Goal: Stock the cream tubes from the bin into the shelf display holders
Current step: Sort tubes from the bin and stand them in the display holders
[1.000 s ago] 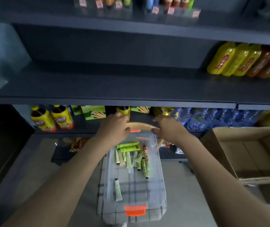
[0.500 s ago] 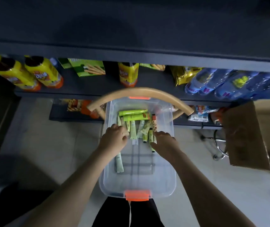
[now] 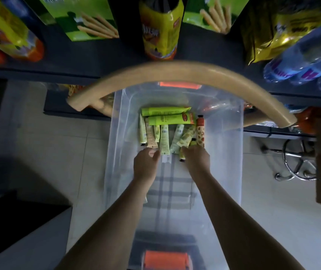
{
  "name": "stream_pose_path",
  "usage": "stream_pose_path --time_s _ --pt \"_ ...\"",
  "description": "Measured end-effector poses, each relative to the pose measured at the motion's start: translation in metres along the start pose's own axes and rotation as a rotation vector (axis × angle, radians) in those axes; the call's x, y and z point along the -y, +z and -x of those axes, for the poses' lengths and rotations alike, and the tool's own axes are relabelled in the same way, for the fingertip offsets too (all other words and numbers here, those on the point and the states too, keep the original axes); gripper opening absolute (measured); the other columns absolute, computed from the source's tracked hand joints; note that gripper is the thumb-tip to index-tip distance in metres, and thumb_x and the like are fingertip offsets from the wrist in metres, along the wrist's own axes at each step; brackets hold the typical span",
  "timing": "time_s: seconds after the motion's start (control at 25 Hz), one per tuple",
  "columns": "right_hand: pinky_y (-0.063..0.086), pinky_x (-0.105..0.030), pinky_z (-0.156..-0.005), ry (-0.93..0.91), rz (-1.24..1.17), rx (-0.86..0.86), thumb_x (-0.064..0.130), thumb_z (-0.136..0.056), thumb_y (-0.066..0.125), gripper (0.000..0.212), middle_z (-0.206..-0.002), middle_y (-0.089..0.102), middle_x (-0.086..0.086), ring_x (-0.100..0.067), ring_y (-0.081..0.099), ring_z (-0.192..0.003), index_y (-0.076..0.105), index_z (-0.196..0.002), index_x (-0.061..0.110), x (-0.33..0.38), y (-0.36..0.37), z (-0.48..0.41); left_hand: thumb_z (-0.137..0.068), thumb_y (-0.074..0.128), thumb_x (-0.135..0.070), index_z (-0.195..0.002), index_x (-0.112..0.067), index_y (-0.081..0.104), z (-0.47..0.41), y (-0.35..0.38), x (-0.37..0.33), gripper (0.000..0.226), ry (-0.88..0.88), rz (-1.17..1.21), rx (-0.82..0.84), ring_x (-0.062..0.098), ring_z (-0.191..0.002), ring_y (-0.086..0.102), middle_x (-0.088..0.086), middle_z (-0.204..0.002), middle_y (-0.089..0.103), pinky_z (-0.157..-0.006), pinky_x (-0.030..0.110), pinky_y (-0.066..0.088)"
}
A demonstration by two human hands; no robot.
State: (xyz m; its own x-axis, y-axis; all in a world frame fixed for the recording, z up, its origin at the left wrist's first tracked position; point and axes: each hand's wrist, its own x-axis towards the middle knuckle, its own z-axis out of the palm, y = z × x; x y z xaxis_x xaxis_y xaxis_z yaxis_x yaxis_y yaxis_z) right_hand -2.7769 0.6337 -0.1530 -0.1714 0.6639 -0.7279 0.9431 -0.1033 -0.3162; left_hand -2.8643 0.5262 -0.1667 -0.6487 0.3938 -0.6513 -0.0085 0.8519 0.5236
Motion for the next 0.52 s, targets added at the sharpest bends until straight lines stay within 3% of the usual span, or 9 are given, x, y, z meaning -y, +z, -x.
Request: stream_pose_path --time_s 0.12,0.2,0.28,0.36,0.44,0.52 --pt "0.032 -0.027 -0.055 0.11 -0.116 -0.099 0.04 -0.092 0.05 0.036 -0.078 0.051 -0.003 -0.025 0.05 -0.078 0.065 -0.094 0.007 0.002 0.013 -0.028 -0.091 0.051 -0.042 -0.107 -0.006 0.067 -0.028 0.036 0.011 0.043 -0.112 0.085 -0.021 0.022 -0.104 0.061 0.009 -0.108 0.068 -0.082 0.025 0.039" --pt "0.04 -0.027 -0.062 0.126 -0.166 -0.183 0.04 -0.088 0.055 0.033 -0.077 0.054 -0.003 -0.025 0.053 -0.077 0.066 -0.089 0.009 0.0 0.022 -0.04 -0.085 0.056 -0.049 -0.093 -0.008 0.068 -0.037 0.057 0.015 0.043 -0.183 0.112 -0.068 0.022 -0.092 0.063 0.007 -0.094 0.069 -0.071 0.027 0.04" --pt "0.049 -0.033 -0.06 0.108 -0.218 -0.239 0.043 -0.082 0.063 0.032 -0.073 0.061 -0.005 -0.025 0.058 -0.07 0.066 -0.078 0.012 -0.004 0.035 -0.048 -0.077 0.063 -0.054 -0.089 -0.009 0.064 -0.038 0.069 0.013 0.046 -0.227 0.125 -0.147 0.02 -0.087 0.062 0.004 -0.09 0.066 -0.069 0.028 0.042" --pt "0.047 -0.029 -0.054 0.102 -0.24 -0.265 0.042 -0.079 0.067 0.031 -0.07 0.062 -0.005 -0.025 0.058 -0.066 0.063 -0.071 0.011 -0.006 0.042 -0.054 -0.073 0.067 -0.055 -0.092 -0.008 0.06 -0.04 0.076 0.011 0.051 -0.224 0.093 -0.201 0.021 -0.087 0.06 0.005 -0.093 0.062 -0.073 0.033 0.046" --pt "0.04 -0.025 -0.049 0.088 -0.275 -0.265 0.037 -0.079 0.068 0.03 -0.067 0.06 -0.003 -0.022 0.054 -0.063 0.063 -0.071 0.008 -0.009 0.041 -0.056 -0.073 0.067 -0.053 -0.084 -0.006 0.058 -0.044 0.079 0.016 0.049 -0.167 0.068 -0.202 0.023 -0.081 0.059 0.009 -0.089 0.061 -0.067 0.031 0.044" --pt "0.047 -0.027 -0.05 0.084 -0.367 -0.249 0.032 -0.08 0.068 0.024 -0.067 0.06 0.0 -0.018 0.054 -0.061 0.067 -0.077 0.009 -0.013 0.038 -0.054 -0.075 0.067 -0.048 -0.072 -0.008 0.056 -0.047 0.077 0.022 0.041 -0.125 0.115 -0.184 0.024 -0.073 0.06 0.01 -0.08 0.06 -0.058 0.026 0.037"
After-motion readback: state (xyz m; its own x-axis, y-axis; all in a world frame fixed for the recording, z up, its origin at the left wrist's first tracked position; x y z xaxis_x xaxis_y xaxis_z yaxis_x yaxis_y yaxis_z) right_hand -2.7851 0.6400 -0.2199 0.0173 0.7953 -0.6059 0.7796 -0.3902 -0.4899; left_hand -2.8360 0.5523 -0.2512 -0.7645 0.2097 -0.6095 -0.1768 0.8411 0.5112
